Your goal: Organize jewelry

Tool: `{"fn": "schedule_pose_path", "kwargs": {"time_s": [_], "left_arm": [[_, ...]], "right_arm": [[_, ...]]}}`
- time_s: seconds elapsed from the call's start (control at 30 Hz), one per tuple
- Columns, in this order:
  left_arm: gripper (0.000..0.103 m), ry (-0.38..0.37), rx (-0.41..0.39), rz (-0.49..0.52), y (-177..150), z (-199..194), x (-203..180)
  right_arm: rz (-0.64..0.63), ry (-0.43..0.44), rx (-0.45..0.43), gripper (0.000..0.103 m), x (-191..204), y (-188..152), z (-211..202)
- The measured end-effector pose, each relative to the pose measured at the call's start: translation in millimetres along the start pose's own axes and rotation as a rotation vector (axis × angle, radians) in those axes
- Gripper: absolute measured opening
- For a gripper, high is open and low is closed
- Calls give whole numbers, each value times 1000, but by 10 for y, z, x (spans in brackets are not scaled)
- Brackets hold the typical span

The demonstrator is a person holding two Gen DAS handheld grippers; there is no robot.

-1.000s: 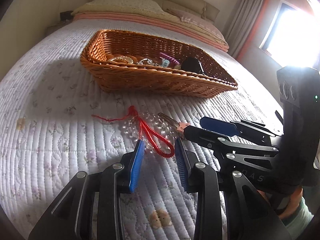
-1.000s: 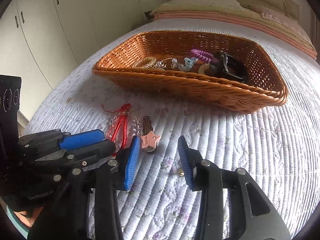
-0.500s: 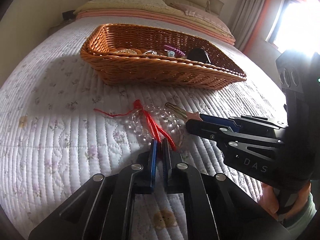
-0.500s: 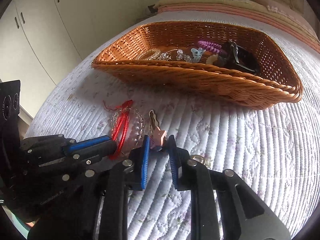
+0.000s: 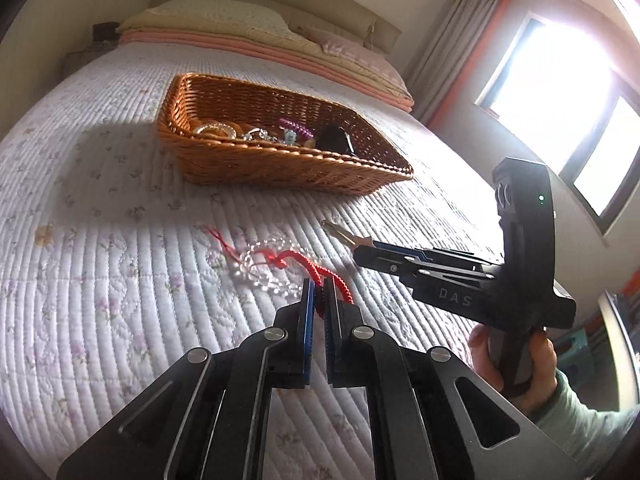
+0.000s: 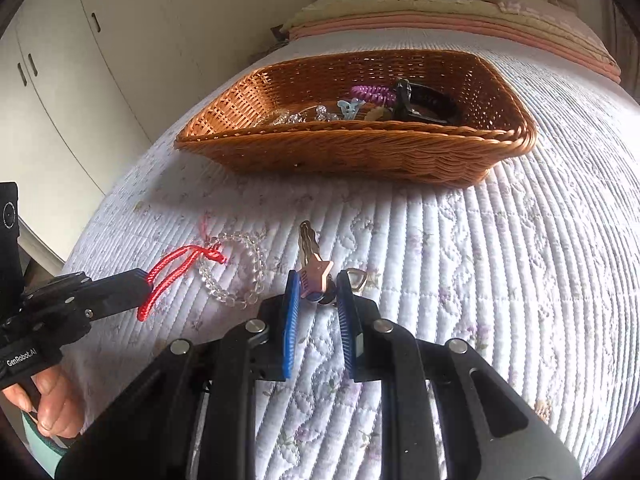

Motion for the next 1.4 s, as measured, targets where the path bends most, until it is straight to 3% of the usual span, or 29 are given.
{"fn": "schedule_pose_path", "kwargs": {"time_s": [0.07, 0.3, 0.5, 0.6, 0.7, 0.73, 0.8, 1.17, 1.2, 1.3, 1.4], "left_arm": [[3, -39, 25, -18, -93, -46, 11], [3, 134, 125, 45, -440, 11, 108], [4, 184, 100, 47, -490, -2, 60], [13, 188, 78, 38, -476, -56, 66], [26, 209, 57, 36, -416, -101, 99], [27, 216, 56, 38, -410, -109, 103], [27, 211, 53, 37, -399, -88, 102], [38, 318, 71, 105, -344, 204, 13], [40, 324, 72, 115, -348, 212, -3], [41, 317, 66, 115, -346, 211, -7], [40, 320, 64, 116, -344, 223, -4]], "right_arm": [[7, 7, 7, 16, -15, -53, -50], [49, 12, 41, 16, -50, -304, -199], [71, 4, 54, 17, -26, -472, -272], [63, 11, 63, 17, 1, -495, -264], [51, 20, 56, 32, -7, -502, -313], [47, 19, 48, 38, -10, -482, -311], [23, -21, 25, 40, -23, -457, -328], [-93, -122, -4, 40, 78, -421, -164], [-100, -129, -7, 39, 83, -424, -161], [-112, -126, -9, 22, 101, -440, -151], [-118, -134, -19, 21, 118, -449, -165]]}}
Point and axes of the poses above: each gripper's, at about its wrist camera, not at the fingertips, and z roughly the way its jaws point, x to its left, y to its top, the point moved 9 cm from there along z, roughly the way its jaws point, and after that the axes turned 9 degrees about -y, right-handed, at the moved point
